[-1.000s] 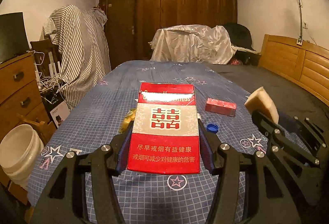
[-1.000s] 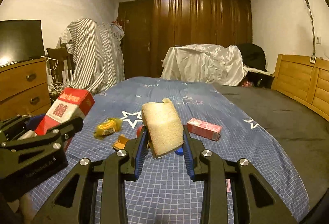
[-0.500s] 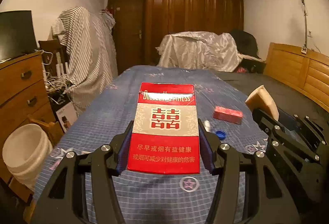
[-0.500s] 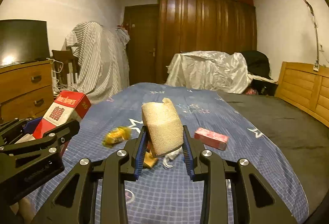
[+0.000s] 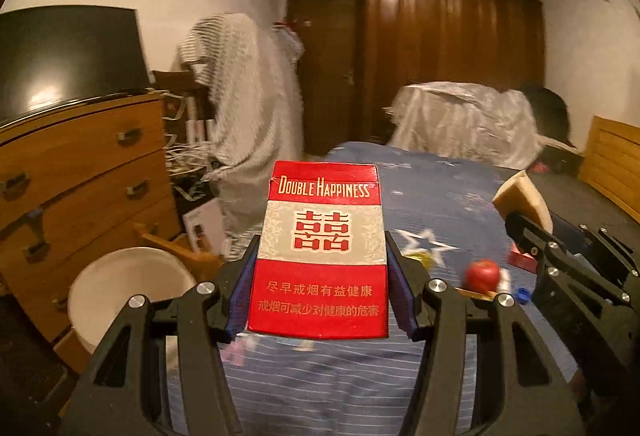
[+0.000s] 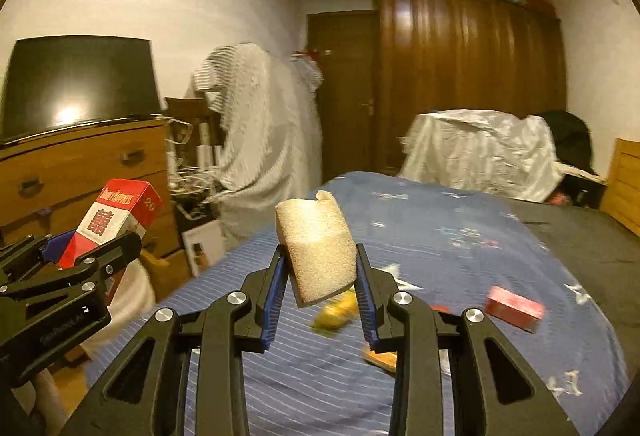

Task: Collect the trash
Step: 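Lift the cigarette box and sponge block and carry them over the white bucket, then open both tools to drop the cigarette box and sponge into the bucket, then move both open tools back over the remaining trash on the bed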

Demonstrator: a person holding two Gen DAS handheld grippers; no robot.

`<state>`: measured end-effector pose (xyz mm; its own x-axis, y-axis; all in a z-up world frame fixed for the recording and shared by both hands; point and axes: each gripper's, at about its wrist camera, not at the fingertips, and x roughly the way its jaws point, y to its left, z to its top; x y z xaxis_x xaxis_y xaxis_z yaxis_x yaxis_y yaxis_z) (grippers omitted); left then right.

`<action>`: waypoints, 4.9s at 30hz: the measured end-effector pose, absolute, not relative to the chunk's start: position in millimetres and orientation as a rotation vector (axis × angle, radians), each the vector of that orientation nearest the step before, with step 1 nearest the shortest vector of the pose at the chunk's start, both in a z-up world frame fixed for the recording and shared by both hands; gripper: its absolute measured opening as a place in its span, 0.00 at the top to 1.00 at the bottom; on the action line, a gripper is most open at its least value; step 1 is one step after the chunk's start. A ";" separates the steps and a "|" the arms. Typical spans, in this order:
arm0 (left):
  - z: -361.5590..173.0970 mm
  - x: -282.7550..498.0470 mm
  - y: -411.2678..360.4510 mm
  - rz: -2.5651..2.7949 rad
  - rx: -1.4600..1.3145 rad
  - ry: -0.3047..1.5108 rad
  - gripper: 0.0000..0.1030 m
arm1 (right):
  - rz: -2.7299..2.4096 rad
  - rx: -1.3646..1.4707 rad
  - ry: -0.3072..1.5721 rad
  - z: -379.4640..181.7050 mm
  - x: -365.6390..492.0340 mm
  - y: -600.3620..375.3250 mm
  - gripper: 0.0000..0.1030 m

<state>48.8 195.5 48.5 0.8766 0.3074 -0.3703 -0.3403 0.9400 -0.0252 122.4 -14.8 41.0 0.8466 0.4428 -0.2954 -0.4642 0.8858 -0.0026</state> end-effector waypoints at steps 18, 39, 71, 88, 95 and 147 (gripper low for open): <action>43.0 8.8 385.0 0.600 -0.231 0.488 0.47 | 0.831 -0.186 0.415 77.0 133.2 274.3 0.67; -17.3 25.7 507.2 0.598 -0.384 0.710 0.47 | 1.034 -0.361 0.954 -0.4 228.8 442.6 0.67; -41.7 14.7 545.5 0.614 -0.439 0.761 0.31 | 1.073 -0.365 0.987 -4.3 235.5 437.1 0.36; -30.9 11.2 536.1 0.638 -0.420 0.730 0.28 | 1.079 -0.291 0.988 -4.2 240.3 408.8 0.34; -28.3 15.0 499.6 0.617 -0.340 0.720 0.28 | 1.058 -0.265 0.874 0.6 223.4 358.7 0.29; -117.7 222.9 41.5 -0.183 -0.064 0.991 0.28 | 0.395 -0.072 0.899 -186.5 313.3 -229.8 0.26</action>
